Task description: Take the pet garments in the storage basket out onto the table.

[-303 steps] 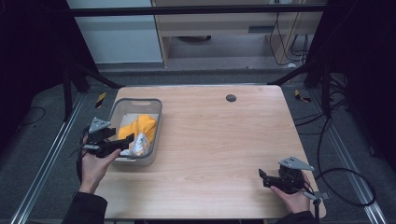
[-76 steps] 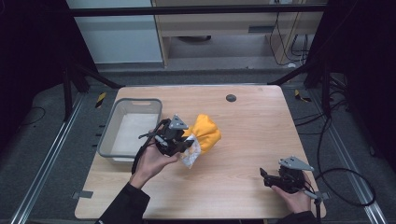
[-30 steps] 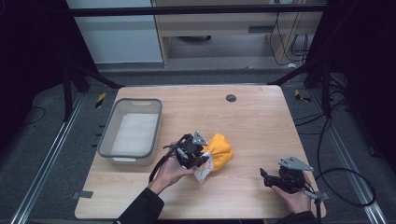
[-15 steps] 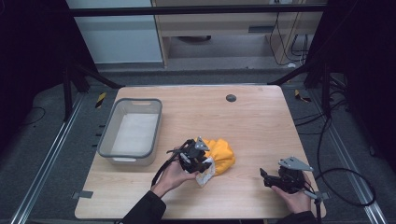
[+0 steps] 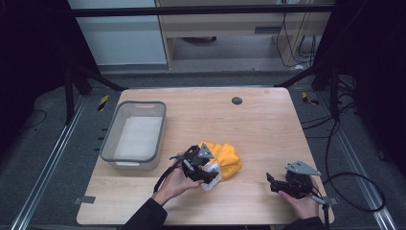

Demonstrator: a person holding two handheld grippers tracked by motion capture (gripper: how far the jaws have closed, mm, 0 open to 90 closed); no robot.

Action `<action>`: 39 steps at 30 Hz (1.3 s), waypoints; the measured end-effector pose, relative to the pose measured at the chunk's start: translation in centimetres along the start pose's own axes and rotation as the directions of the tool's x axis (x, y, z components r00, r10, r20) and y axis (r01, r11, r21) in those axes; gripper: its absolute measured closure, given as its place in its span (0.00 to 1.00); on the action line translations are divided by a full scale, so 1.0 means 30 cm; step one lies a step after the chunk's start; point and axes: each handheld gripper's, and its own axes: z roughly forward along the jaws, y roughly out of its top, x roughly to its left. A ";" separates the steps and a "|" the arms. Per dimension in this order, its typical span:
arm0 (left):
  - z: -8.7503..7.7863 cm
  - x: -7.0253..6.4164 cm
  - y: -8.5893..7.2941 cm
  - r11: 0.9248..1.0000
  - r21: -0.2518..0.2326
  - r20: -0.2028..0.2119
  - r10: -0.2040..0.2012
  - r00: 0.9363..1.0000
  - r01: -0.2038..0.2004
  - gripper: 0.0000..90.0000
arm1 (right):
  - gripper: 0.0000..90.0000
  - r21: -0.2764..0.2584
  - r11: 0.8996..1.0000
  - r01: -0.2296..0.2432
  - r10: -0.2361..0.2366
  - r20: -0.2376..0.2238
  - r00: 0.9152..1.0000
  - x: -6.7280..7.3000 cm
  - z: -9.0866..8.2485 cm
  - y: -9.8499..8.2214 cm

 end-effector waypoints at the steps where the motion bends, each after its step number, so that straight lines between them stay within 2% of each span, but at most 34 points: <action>1: -0.007 0.000 -0.002 1.000 -0.009 -0.001 0.000 1.000 0.000 0.38 | 0.13 -0.001 1.000 0.000 0.000 0.000 1.000 0.000 0.000 0.000; 7: -0.045 0.003 -0.023 0.998 -0.054 -0.015 -0.015 1.000 0.014 0.25 | 0.12 -0.003 1.000 0.005 -0.005 0.001 1.000 -0.002 0.001 -0.001; 11: -0.074 0.011 -0.049 0.996 -0.082 -0.040 -0.022 0.999 0.019 0.23 | 0.11 -0.001 1.000 0.003 -0.003 0.000 1.000 -0.002 0.001 -0.001; 22: -0.154 0.023 -0.137 0.987 -0.149 -0.075 -0.064 0.995 0.053 0.22 | 0.11 0.001 1.000 -0.002 0.002 -0.001 1.000 -0.001 0.001 -0.002; 28: -0.178 0.031 -0.201 0.980 -0.180 -0.102 -0.099 0.990 0.080 0.23 | 0.11 0.004 1.000 0.003 -0.003 0.002 1.000 -0.002 0.003 -0.003; 30: -0.187 0.038 -0.238 0.977 -0.187 -0.116 -0.125 0.985 0.102 0.23 | 0.11 0.005 1.000 0.004 -0.004 0.001 1.000 -0.001 0.003 -0.003; 31: -0.187 0.038 -0.238 0.977 -0.187 -0.116 -0.125 0.985 0.102 0.23 | 0.11 0.005 1.000 0.004 -0.004 0.001 1.000 -0.001 0.003 -0.003; 32: -0.193 0.042 -0.265 0.974 -0.189 -0.117 -0.146 0.982 0.123 0.23 | 0.11 0.006 1.000 0.001 -0.001 0.002 1.000 -0.001 0.003 -0.004; 34: -0.195 0.042 -0.275 0.974 -0.186 -0.116 -0.149 0.982 0.126 0.24 | 0.11 0.006 1.000 0.001 -0.001 0.002 1.000 -0.002 0.002 -0.004; 39: -0.207 0.046 -0.332 0.971 -0.184 -0.130 -0.179 0.975 0.154 0.24 | 0.10 0.008 1.000 -0.001 0.001 0.003 1.000 -0.002 0.003 -0.006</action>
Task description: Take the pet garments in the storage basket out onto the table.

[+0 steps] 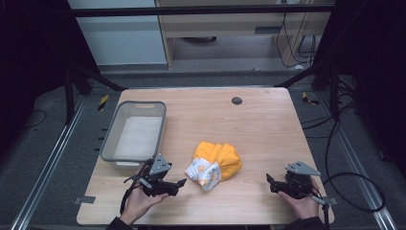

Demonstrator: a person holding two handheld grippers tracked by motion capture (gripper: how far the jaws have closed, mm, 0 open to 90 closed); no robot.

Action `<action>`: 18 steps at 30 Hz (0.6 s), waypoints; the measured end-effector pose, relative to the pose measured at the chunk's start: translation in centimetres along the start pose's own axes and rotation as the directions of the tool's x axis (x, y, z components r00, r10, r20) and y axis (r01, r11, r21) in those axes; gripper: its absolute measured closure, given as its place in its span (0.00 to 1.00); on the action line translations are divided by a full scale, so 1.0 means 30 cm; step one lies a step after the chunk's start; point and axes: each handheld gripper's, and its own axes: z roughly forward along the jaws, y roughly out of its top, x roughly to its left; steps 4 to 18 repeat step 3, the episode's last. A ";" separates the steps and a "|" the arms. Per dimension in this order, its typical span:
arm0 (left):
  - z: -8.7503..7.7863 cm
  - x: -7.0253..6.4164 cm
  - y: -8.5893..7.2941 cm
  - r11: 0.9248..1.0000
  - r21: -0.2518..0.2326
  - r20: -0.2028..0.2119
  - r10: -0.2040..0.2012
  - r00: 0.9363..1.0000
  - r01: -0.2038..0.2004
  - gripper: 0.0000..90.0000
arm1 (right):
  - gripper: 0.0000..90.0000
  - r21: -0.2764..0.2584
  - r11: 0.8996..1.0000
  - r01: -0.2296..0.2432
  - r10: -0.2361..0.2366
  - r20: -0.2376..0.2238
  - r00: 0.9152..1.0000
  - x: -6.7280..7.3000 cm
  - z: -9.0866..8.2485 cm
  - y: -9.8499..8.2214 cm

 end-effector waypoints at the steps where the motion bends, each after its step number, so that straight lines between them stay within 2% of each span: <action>1: 0.000 0.000 0.000 1.000 0.000 0.000 0.000 1.000 0.000 0.24 | 0.10 0.000 1.000 0.000 0.000 0.000 1.000 0.000 0.000 0.000; 2: -0.008 0.004 -0.022 1.000 0.002 -0.011 -0.008 1.000 0.008 0.24 | 0.10 0.000 1.000 -0.001 0.001 -0.001 1.000 0.000 0.000 0.000; 18: -0.008 0.004 -0.022 1.000 0.002 -0.011 -0.008 1.000 0.008 0.24 | 0.10 0.000 1.000 -0.001 0.001 -0.001 1.000 0.000 0.000 0.000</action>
